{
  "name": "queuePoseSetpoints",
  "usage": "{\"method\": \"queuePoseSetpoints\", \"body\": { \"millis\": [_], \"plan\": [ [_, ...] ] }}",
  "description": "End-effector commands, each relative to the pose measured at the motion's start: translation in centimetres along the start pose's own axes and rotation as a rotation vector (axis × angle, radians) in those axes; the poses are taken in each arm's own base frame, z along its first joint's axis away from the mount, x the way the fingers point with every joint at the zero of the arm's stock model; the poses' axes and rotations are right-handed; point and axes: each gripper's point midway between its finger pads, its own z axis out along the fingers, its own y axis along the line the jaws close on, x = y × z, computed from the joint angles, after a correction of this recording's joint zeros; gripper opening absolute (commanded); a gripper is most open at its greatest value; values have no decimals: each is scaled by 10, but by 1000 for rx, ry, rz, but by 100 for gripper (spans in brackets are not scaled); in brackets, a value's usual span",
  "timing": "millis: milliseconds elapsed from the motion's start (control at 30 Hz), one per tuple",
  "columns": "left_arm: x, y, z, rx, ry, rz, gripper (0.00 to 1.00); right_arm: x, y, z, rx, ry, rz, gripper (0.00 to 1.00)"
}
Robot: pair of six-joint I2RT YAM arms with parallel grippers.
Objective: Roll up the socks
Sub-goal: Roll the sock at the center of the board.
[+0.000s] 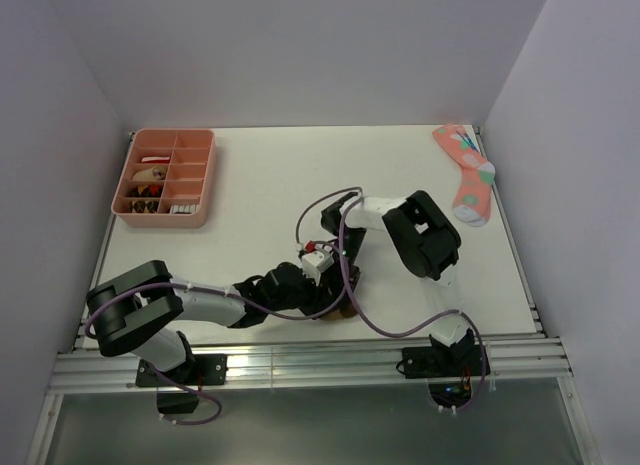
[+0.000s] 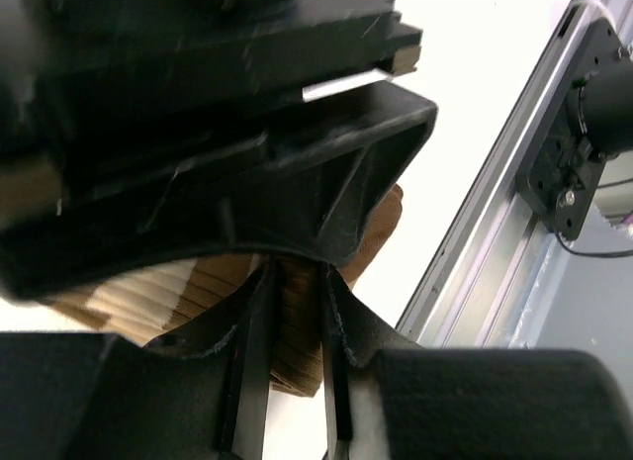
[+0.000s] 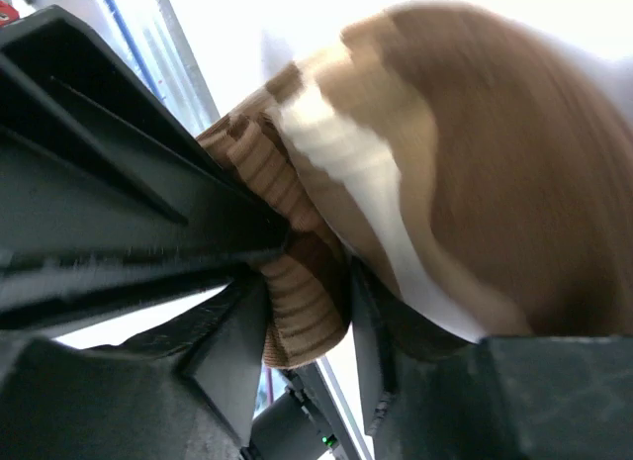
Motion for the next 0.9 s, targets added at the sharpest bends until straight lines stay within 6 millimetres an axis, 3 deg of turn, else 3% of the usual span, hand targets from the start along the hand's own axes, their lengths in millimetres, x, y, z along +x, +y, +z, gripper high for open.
{"method": "queuePoseSetpoints", "body": {
  "millis": [0, 333, 633, 800, 867],
  "plan": [
    [42, 15, -6, -51, 116, -54, 0, -46, -6, -33, 108, -239, -142, 47],
    [59, 28, -24, -84, 57, -222, 0, -48, 1, -89, 245, -462, -224, 50],
    [65, 40, -28, -83, 55, -369, 0, -30, 11, -112, 421, -572, -411, 53],
    [78, 46, -31, -50, 86, -481, 0, -15, 18, -105, 521, -569, -531, 56],
    [78, 48, -31, -39, 84, -507, 0, -10, 20, -89, 536, -523, -565, 56]
  ]
}}
